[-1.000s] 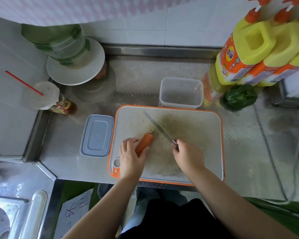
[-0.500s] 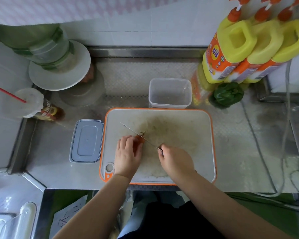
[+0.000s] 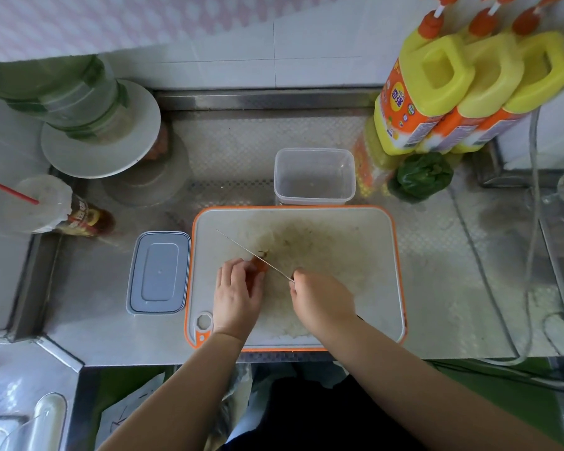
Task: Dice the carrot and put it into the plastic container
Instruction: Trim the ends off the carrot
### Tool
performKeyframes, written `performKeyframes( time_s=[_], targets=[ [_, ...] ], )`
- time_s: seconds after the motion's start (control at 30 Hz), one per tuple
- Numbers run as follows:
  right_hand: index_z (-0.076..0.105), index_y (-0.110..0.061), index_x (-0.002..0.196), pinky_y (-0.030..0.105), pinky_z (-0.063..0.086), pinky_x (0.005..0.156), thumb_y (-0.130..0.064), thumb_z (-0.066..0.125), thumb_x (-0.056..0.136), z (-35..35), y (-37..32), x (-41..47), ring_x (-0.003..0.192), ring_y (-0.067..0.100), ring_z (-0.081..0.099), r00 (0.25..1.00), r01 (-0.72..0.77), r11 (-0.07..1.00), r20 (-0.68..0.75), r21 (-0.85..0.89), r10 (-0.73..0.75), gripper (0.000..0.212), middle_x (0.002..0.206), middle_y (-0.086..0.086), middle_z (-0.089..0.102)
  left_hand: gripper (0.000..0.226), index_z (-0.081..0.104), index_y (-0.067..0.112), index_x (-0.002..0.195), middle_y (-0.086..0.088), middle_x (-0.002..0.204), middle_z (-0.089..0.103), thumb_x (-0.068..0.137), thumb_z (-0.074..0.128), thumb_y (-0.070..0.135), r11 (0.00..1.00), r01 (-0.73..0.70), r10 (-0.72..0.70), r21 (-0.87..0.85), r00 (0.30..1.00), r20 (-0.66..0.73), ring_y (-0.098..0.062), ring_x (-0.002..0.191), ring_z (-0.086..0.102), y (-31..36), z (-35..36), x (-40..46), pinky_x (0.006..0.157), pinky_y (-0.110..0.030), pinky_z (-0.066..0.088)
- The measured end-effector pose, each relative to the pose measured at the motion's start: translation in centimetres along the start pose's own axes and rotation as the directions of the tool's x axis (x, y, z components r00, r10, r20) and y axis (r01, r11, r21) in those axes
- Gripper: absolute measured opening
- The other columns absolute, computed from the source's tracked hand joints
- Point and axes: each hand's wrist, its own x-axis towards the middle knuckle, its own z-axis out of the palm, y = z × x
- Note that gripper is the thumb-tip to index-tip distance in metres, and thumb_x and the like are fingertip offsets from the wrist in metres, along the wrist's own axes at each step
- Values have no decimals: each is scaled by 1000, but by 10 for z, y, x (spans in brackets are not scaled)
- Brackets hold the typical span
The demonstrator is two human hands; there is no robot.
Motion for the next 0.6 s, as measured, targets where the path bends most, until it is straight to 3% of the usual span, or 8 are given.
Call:
performKeyframes(
  time_s=[0.23,0.5,0.6],
  targets=[
    [42,-17,82,24,22,43,-10,47,96,-4,-9,14,49,13,36,999,-4,999,51,-37,5,17,61,-4,42,14,60,5,95,-6,102,56,86,70,11,997,71,-71,-23,997,-3,-20,94,51,1,-1,3,79,-31,48],
    [43,-14,83,25,23,44,0,47,92,-3,-17,31,55,18,41,988,-4,999,155,-51,12,17,62,-2,39,26,58,6,93,-4,100,54,89,53,31,998,22,-24,-56,999,-34,-16,91,48,-2,0,4,75,-25,43],
    [52,-13,89,28,33,51,3,47,90,1,-15,36,67,26,48,981,-19,999,192,-29,24,17,63,-1,38,21,55,10,94,-4,101,53,89,55,30,999,5,-7,-48,999,-43,-18,92,47,-3,1,2,76,-26,43]
  ],
)
